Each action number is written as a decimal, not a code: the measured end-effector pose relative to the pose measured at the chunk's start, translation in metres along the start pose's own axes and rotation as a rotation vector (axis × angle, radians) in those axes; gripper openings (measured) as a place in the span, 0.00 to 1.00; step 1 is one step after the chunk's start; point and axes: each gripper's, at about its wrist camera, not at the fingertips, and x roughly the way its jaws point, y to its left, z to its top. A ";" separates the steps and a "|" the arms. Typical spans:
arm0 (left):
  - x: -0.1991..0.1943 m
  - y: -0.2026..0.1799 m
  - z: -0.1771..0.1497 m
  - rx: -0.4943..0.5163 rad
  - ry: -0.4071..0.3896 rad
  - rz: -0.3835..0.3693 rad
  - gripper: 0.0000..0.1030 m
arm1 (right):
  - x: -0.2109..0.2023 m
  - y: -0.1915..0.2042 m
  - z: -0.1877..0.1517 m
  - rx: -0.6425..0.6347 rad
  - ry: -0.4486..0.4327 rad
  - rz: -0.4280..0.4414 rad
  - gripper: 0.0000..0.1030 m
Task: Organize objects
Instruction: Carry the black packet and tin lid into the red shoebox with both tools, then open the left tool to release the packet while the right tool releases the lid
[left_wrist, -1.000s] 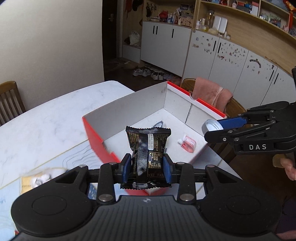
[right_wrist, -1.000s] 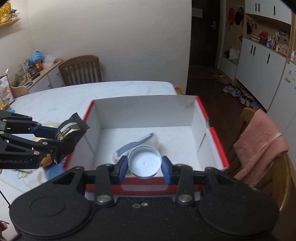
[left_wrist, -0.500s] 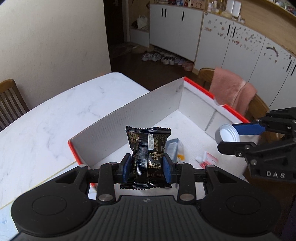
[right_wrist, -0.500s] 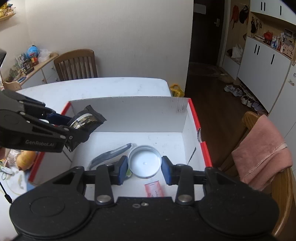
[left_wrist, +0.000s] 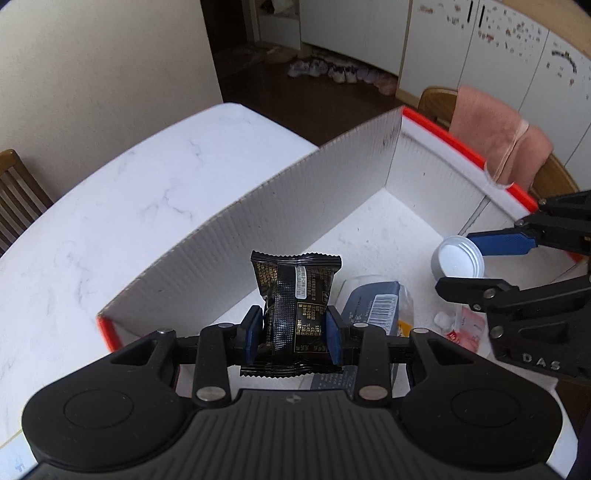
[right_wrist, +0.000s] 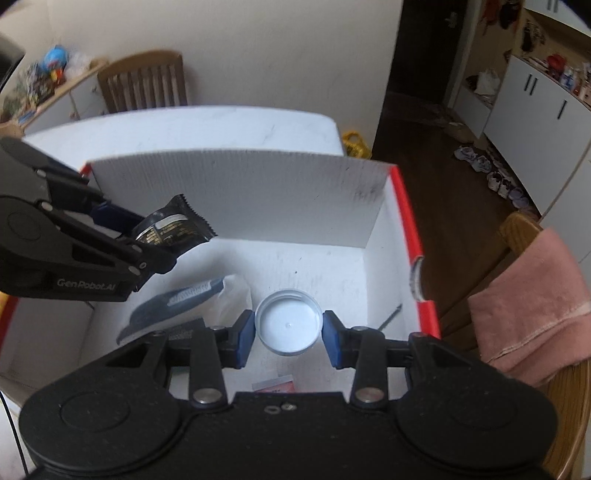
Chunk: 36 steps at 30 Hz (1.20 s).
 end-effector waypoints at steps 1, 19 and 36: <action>0.004 -0.001 0.001 0.005 0.010 0.000 0.34 | 0.003 0.001 0.001 -0.011 0.012 -0.001 0.37; 0.050 -0.007 0.011 0.062 0.197 0.019 0.34 | 0.041 0.012 0.007 -0.119 0.177 0.017 0.37; 0.053 -0.012 0.012 0.104 0.242 0.049 0.63 | 0.047 0.010 0.006 -0.136 0.211 -0.002 0.41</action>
